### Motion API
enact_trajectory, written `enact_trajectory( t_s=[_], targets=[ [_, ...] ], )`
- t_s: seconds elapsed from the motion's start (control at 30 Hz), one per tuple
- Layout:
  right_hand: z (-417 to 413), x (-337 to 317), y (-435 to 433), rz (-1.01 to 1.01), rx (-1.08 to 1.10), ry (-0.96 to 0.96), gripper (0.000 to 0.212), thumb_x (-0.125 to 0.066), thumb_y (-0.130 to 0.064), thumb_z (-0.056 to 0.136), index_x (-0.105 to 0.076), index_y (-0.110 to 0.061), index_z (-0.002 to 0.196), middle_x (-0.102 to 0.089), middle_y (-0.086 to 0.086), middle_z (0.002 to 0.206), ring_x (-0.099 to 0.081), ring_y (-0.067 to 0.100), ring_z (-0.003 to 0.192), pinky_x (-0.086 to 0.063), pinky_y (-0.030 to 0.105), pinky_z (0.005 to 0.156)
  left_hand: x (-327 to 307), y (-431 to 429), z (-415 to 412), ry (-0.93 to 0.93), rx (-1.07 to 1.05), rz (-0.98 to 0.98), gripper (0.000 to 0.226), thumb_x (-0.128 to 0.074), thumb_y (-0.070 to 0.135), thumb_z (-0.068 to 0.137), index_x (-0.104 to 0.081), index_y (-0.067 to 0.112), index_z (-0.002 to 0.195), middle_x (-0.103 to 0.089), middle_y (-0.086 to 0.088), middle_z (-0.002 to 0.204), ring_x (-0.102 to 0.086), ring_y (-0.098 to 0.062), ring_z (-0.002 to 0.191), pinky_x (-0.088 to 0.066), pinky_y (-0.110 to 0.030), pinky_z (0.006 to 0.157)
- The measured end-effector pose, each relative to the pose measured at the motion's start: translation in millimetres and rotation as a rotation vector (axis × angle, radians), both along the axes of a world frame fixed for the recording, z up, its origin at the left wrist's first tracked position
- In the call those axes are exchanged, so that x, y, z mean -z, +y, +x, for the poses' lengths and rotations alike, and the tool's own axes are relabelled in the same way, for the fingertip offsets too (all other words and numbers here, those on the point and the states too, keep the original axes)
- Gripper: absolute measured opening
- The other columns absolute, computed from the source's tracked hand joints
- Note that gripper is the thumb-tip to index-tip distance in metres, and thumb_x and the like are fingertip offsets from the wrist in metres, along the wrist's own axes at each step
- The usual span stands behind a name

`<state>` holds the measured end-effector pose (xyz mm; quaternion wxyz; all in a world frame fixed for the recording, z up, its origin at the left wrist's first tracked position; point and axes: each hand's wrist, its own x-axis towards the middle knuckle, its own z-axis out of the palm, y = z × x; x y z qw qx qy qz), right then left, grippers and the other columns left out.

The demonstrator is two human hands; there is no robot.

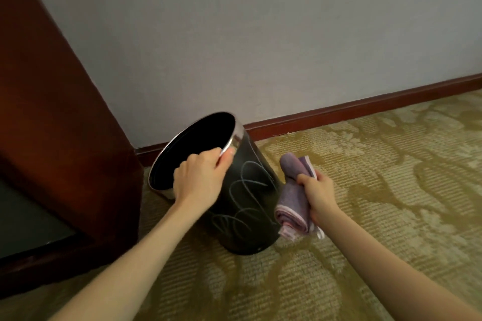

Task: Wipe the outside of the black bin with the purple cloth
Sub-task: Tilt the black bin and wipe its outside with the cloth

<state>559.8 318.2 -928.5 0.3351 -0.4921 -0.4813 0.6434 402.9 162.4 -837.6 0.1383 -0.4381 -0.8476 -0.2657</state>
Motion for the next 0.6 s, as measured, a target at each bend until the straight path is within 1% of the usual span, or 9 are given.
enact_trajectory(
  t_s=[0.03,0.1,0.17,0.23,0.3,0.33,0.43,0.5,0.6],
  targets=[
    [-3.2,-3.1,-1.9,0.046,-0.023,-0.04,0.023,-0.059,-0.009,0.073,-0.064,-0.016,0.094,-0.068,0.014,0.088,-0.065,0.031,0.085,-0.055,0.048,0.078,-1.5,-1.3,-7.7,-0.019,-0.028,0.018,0.054,-0.034,0.054,0.093,-0.039,0.018,0.053,-0.043,0.003,0.046,-0.045,-0.014,0.044,-0.024,-0.027,0.043],
    [-9.1,-8.7,-7.4,0.166,-0.058,-0.126,0.017,-0.06,-0.013,0.071,-0.063,-0.017,0.087,-0.067,0.013,0.088,-0.064,0.032,0.086,-0.053,0.052,0.08,-3.3,-4.6,-22.0,-0.057,-0.072,0.047,0.056,-0.033,0.055,0.092,-0.038,0.015,0.053,-0.043,0.002,0.047,-0.048,-0.024,0.047,-0.029,-0.031,0.045],
    [-15.7,-11.7,-15.2,0.286,-0.069,-0.196,0.016,-0.061,-0.014,0.072,-0.061,-0.016,0.087,-0.064,0.007,0.084,-0.061,0.03,0.085,-0.05,0.048,0.078,-3.1,-9.5,-34.9,-0.085,-0.111,0.081,0.058,-0.033,0.056,0.091,-0.04,0.013,0.053,-0.045,-0.001,0.049,-0.049,-0.028,0.049,-0.034,-0.035,0.048],
    [-23.2,-13.6,-25.1,0.39,-0.085,-0.274,0.022,-0.062,-0.015,0.073,-0.06,-0.017,0.094,-0.061,0.001,0.086,-0.059,0.027,0.087,-0.046,0.04,0.077,-1.0,-15.2,-48.2,-0.111,-0.178,0.118,0.058,-0.034,0.056,0.091,-0.046,0.013,0.055,-0.047,-0.001,0.051,-0.048,-0.026,0.051,-0.035,-0.035,0.05],
    [-31.3,-13.9,-35.6,0.454,-0.109,-0.301,0.033,-0.063,-0.015,0.074,-0.057,-0.018,0.106,-0.06,0.004,0.1,-0.056,0.025,0.091,-0.042,0.036,0.076,1.7,-21.4,-62.6,-0.143,-0.265,0.145,0.056,-0.036,0.057,0.09,-0.054,0.014,0.06,-0.046,0.001,0.056,-0.045,-0.028,0.058,-0.034,-0.036,0.056],
    [-35.3,-13.6,-40.7,0.489,-0.12,-0.299,0.037,-0.063,-0.014,0.074,-0.055,-0.018,0.111,-0.057,0.005,0.106,-0.055,0.024,0.093,-0.04,0.034,0.075,3.4,-24.6,-70.0,-0.16,-0.299,0.161,0.055,-0.035,0.058,0.09,-0.054,0.015,0.06,-0.047,-0.001,0.058,-0.046,-0.029,0.061,-0.035,-0.036,0.058],
    [-48.1,-13.4,-55.9,0.604,-0.144,-0.333,0.037,-0.062,-0.014,0.077,-0.047,-0.017,0.111,-0.047,0.008,0.112,-0.05,0.026,0.091,-0.033,0.032,0.069,8.5,-35.0,-88.6,-0.212,-0.37,0.203,0.055,-0.033,0.06,0.088,-0.047,0.019,0.053,-0.059,-0.013,0.067,-0.055,-0.036,0.067,-0.04,-0.038,0.059],
    [-57.9,-13.9,-64.4,0.644,-0.162,-0.358,0.04,-0.061,-0.016,0.078,-0.043,-0.017,0.114,-0.042,0.008,0.115,-0.05,0.029,0.09,-0.035,0.033,0.068,12.3,-41.7,-97.2,-0.22,-0.409,0.227,0.055,-0.033,0.059,0.088,-0.05,0.019,0.054,-0.059,-0.011,0.066,-0.056,-0.035,0.066,-0.038,-0.036,0.057],
    [-71.8,-14.3,-75.3,0.689,-0.172,-0.412,0.047,-0.06,-0.02,0.079,-0.039,-0.022,0.121,-0.038,0.006,0.118,-0.052,0.029,0.086,-0.038,0.033,0.066,17.0,-50.4,-103.6,-0.211,-0.423,0.239,0.055,-0.034,0.056,0.09,-0.05,0.019,0.053,-0.054,-0.003,0.058,-0.054,-0.026,0.058,-0.031,-0.03,0.049]
  ],
)
